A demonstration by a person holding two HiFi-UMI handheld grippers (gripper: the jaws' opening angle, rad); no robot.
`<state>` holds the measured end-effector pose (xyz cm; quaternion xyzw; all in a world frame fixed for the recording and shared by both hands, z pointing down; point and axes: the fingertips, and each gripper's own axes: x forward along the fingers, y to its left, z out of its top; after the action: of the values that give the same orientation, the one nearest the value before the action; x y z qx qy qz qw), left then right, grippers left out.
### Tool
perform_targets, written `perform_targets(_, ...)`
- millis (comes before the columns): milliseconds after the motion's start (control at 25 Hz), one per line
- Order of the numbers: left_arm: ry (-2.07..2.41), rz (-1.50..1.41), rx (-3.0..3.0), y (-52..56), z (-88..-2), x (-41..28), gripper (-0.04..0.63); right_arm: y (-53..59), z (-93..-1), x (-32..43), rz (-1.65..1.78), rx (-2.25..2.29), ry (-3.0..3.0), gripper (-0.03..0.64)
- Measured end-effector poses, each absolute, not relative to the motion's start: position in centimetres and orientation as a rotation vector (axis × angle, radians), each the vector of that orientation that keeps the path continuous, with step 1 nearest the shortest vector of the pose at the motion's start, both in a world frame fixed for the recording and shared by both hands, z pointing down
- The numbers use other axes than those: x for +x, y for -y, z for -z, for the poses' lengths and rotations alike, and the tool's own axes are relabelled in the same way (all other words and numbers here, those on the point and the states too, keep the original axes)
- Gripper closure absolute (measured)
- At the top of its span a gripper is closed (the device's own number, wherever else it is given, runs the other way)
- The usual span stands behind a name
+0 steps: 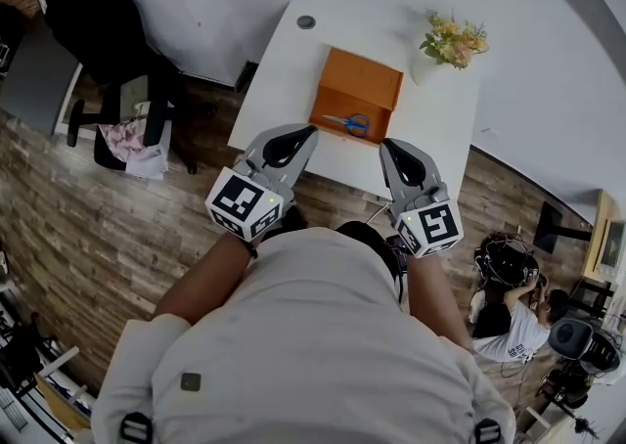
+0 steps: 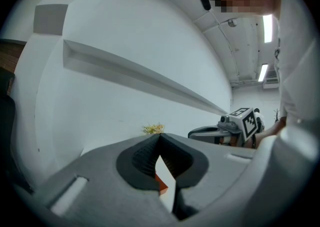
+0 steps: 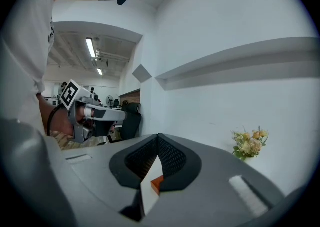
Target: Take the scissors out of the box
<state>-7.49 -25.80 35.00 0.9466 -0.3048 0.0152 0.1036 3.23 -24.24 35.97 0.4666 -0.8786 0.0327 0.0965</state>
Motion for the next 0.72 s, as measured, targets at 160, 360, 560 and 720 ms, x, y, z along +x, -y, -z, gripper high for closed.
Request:
perform_targets(160, 0.88, -0.053, 2.767, 27.1, -36.0, -7.5, 0.591, 26.0, -37.0, 3.9, -0.105, 1.373, 2.546, 0.6)
perform_targets(360, 0.889, -0.06, 2.736, 29.4, -36.8, -6.2, 0.591, 29.0, -39.1, 5.4, -0.123, 1.308, 2.518, 0.583)
perform_targets(560, 0.923, -0.112, 2.702, 31.1, -37.9, -4.8, 0.591, 31.9, -42.8, 6.2, -0.185, 1.157, 2.477, 0.561)
perform_targets(720, 0.939, -0.164, 2.653, 32.9, -39.9, -3.9, 0.591, 33.7, -47.0, 6.5, -0.228, 0.978, 2.421, 0.535)
